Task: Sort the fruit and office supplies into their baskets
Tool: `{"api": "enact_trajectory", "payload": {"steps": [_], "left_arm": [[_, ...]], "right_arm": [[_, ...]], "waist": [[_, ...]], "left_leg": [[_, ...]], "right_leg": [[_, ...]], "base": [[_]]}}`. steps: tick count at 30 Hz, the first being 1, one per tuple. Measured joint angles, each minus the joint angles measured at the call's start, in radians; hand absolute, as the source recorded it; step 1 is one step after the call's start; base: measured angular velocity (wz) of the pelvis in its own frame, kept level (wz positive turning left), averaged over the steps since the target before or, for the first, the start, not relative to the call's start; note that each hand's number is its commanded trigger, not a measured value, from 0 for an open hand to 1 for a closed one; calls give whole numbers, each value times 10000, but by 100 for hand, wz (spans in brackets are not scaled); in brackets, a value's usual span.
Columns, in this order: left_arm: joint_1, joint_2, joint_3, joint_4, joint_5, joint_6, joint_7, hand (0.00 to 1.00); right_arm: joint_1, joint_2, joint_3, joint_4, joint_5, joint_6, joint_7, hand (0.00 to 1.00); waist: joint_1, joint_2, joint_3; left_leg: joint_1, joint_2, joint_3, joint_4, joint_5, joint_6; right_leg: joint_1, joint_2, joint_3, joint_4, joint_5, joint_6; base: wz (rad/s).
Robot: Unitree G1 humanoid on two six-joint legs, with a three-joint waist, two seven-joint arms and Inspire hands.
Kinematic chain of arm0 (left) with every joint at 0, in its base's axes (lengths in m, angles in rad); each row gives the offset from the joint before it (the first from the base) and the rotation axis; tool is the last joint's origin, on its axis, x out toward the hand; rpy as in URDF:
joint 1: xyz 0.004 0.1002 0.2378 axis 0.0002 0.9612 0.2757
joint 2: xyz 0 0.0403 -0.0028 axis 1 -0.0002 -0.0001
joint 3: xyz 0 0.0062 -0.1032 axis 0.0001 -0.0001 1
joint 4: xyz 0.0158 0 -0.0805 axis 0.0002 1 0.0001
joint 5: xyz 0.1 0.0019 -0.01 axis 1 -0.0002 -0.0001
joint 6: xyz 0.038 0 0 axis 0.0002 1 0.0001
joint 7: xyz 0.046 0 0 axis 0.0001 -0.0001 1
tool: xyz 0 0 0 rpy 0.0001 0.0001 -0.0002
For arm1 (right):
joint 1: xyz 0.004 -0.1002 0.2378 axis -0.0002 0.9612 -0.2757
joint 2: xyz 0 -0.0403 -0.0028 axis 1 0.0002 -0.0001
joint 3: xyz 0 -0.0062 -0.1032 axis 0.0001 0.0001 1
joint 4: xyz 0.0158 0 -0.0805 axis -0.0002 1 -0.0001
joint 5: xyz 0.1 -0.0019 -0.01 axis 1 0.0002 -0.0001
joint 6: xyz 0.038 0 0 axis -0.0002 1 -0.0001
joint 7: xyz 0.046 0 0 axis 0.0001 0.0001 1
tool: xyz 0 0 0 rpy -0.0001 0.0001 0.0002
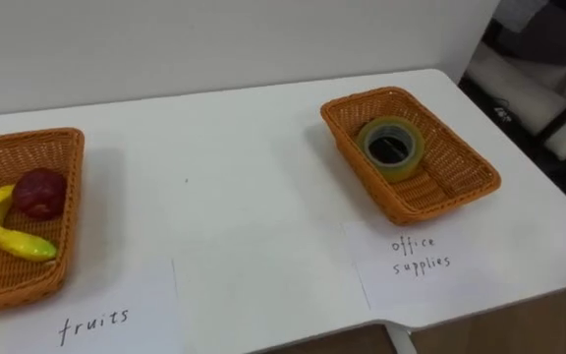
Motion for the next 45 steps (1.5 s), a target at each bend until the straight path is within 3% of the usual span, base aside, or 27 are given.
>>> {"api": "enact_trajectory", "payload": {"steps": [4,9,13,17,19,26,30,33,39,45], "left_arm": [[15,-3,12,-92,-28,-46,-9,0],[42,-5,25,-260,-52,-58,-109,0],[25,51,27,-280,-18,-103,-113,0],[-160,44,17,-280,-25,-188,-117,0],[-260,43,-28,-279,-28,-187,-139,0],[-475,-63,-519,-223,-138,-179,-594,0],[-425,-92,-601,-222,-107,-179,-689,0],[-420,-234,-604,-103,-140,-216,-697,0],[-661,-249,-909,564,-262,-247,-705,0],[-883,-256,-1199,777,-489,-268,-686,0]], "right_arm": [[341,98,-436,1195,1330,-215,-464,0],[625,417,-778,2347,1559,-455,-759,0],[1058,1077,-680,3392,1500,-787,-648,0],[1290,1802,-682,4487,1558,-808,-491,0],[1382,1921,-572,4803,1619,-810,-435,0],[1433,1927,910,5788,1840,-764,549,0],[1194,1971,1670,6738,1820,-712,1506,0],[962,2145,2236,7474,1588,-645,2334,0],[368,2170,3568,8672,598,-471,4146,0],[-175,2167,5011,8905,-1417,-287,5776,0]], "waist": [[-88,-121,-14],[-158,-128,-30],[-261,-84,-52],[-327,-33,-65],[-319,34,-40],[-274,369,-45],[-157,395,-42],[77,417,-45],[536,513,-41],[975,619,-34]], "left_leg": [[-42,-5,17,-22,-19,-20],[-29,8,146,-152,-22,-30],[-42,96,285,-146,-65,-98],[5,138,315,-184,-94,-142],[42,126,351,-190,-98,-149],[298,140,554,-281,-134,-187],[303,151,556,-286,-142,-211],[249,141,574,-273,-155,-233],[244,144,553,-269,-149,-245],[206,135,293,-250,-147,-242]], "right_leg": [[-194,18,76,20,-78,3],[-279,83,270,55,-82,-4],[-279,153,273,45,-72,-46],[-304,168,295,87,-127,-106],[-326,186,332,235,-189,-114],[-307,252,605,241,-267,-127],[-333,282,575,303,-301,-154],[-424,289,556,364,-339,-175],[-385,297,478,236,-330,-185],[-273,222,199,147,-320,-186]], "base": [[-5],[-7],[-9],[-2],[-9],[-10],[0],[-1],[1],[13]]}}
